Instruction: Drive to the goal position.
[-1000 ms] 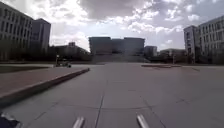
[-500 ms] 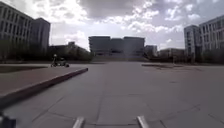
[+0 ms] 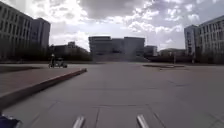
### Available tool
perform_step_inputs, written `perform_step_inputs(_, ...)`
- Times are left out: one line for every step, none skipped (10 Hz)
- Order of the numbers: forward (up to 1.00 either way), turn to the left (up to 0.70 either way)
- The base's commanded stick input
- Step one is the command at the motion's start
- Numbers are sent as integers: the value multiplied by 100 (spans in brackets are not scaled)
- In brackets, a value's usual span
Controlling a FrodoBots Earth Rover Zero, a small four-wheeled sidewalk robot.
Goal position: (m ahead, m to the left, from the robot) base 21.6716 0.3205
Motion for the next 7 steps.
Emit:
perform_step_inputs(70,0)
perform_step_inputs(70,0)
perform_step_inputs(70,0)
perform_step_inputs(70,0)
perform_step_inputs(70,0)
perform_step_inputs(69,0)
perform_step_inputs(69,0)
